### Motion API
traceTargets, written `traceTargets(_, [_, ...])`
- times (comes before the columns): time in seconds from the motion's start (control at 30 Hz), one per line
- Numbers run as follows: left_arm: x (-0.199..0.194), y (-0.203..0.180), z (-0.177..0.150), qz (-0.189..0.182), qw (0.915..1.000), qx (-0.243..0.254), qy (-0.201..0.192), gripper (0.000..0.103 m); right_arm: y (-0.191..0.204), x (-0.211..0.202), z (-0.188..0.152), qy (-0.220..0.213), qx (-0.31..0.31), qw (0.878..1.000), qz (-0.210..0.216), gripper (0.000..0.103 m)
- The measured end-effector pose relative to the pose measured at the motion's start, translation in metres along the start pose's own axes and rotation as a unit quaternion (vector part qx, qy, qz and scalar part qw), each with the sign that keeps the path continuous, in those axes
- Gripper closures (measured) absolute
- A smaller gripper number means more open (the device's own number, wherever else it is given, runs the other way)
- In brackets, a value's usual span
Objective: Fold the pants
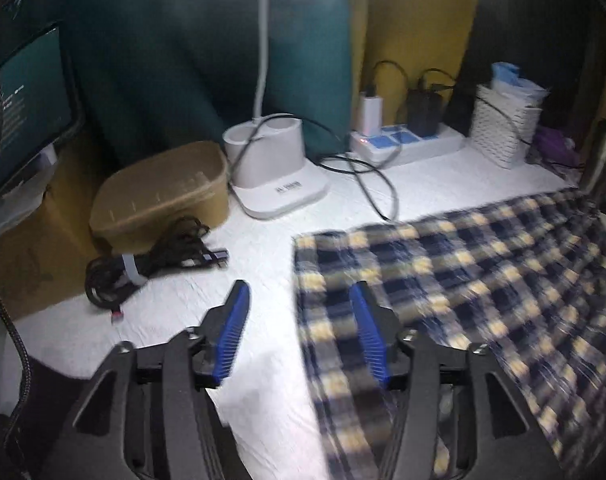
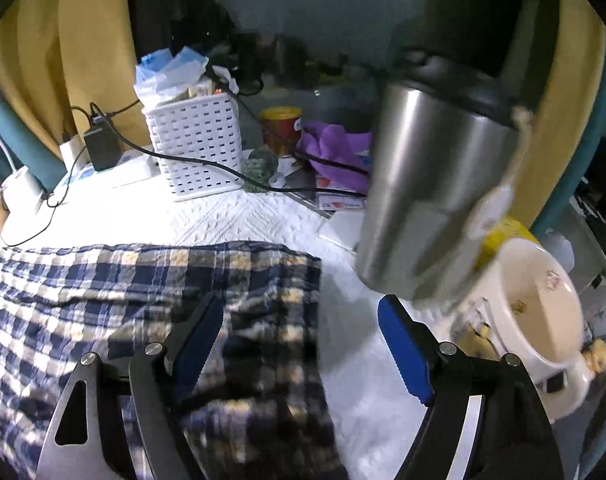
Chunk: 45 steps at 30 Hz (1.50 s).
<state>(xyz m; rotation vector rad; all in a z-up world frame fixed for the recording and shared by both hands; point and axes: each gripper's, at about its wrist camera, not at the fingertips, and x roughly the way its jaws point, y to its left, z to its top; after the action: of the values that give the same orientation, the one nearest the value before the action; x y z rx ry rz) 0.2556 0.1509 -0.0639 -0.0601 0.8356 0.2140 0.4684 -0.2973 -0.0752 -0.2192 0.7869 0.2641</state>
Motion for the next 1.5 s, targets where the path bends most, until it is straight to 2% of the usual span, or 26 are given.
traceTargets(0.33, [-0.045, -0.028, -0.058, -0.058, 0.9980, 0.003, 0.024, 0.042, -0.017, -0.065, -0.047, -0.032, 0.009, 0.999, 0.003, 0.022])
traceTargets(0.5, [-0.059, -0.036, -0.091, -0.064, 0.9971, 0.005, 0.042, 0.041, -0.034, -0.082, -0.084, -0.028, 0.028, 0.999, 0.002, 0.022])
traceTargets(0.6, [-0.065, -0.039, -0.107, -0.065, 0.9967, 0.003, 0.047, 0.030, -0.038, -0.090, -0.108, -0.023, 0.027, 0.999, 0.019, 0.022])
traceTargets(0.8, [-0.071, -0.043, -0.133, -0.076, 0.9945, -0.025, 0.068, 0.030, -0.026, -0.084, -0.135, 0.001, -0.003, 0.998, 0.065, 0.023])
traceTargets(0.87, [-0.072, -0.048, -0.140, -0.075, 0.9941, -0.027, 0.073, 0.030, -0.020, -0.079, -0.142, 0.007, -0.011, 0.997, 0.072, 0.030])
traceTargets(0.9, [-0.071, -0.050, -0.143, -0.071, 0.9944, -0.027, 0.073, 0.030, -0.017, -0.075, -0.144, 0.014, -0.014, 0.997, 0.073, 0.051])
traceTargets(0.93, [-0.072, -0.052, -0.146, -0.067, 0.9950, -0.026, 0.069, 0.030, -0.014, -0.072, -0.146, 0.016, -0.021, 0.997, 0.067, 0.063])
traceTargets(0.97, [-0.074, -0.056, -0.150, -0.059, 0.9963, -0.021, 0.058, 0.030, -0.010, -0.072, -0.147, 0.013, -0.030, 0.997, 0.063, 0.065])
traceTargets(1.0, [-0.074, -0.059, -0.152, -0.056, 0.9969, -0.016, 0.053, 0.030, -0.006, -0.075, -0.147, 0.006, -0.037, 0.997, 0.060, 0.076])
traceTargets(1.07, [-0.075, -0.065, -0.155, -0.050, 0.9978, -0.003, 0.044, 0.036, -0.006, -0.081, -0.144, -0.002, -0.035, 0.998, 0.054, 0.080])
traceTargets(1.13, [-0.077, -0.070, -0.154, -0.046, 0.9982, 0.011, 0.037, 0.074, -0.012, -0.093, -0.140, -0.018, -0.027, 0.999, 0.039, 0.085])
traceTargets(1.17, [-0.078, -0.071, -0.152, -0.048, 0.9980, 0.018, 0.037, 0.085, -0.016, -0.100, -0.137, -0.027, -0.019, 0.999, 0.036, 0.085])
traceTargets(1.2, [-0.078, -0.072, -0.149, -0.051, 0.9977, 0.022, 0.038, 0.091, -0.021, -0.110, -0.134, -0.037, -0.009, 0.999, 0.037, 0.086])
traceTargets(1.33, [-0.088, -0.069, -0.137, -0.040, 0.9986, 0.028, 0.018, 0.094, -0.034, -0.136, -0.131, -0.052, 0.010, 0.998, 0.029, 0.086])
traceTargets(1.5, [-0.096, -0.069, -0.121, -0.037, 0.9981, 0.049, 0.008, 0.094, -0.040, -0.141, -0.147, -0.036, 0.029, 0.999, 0.021, 0.086])
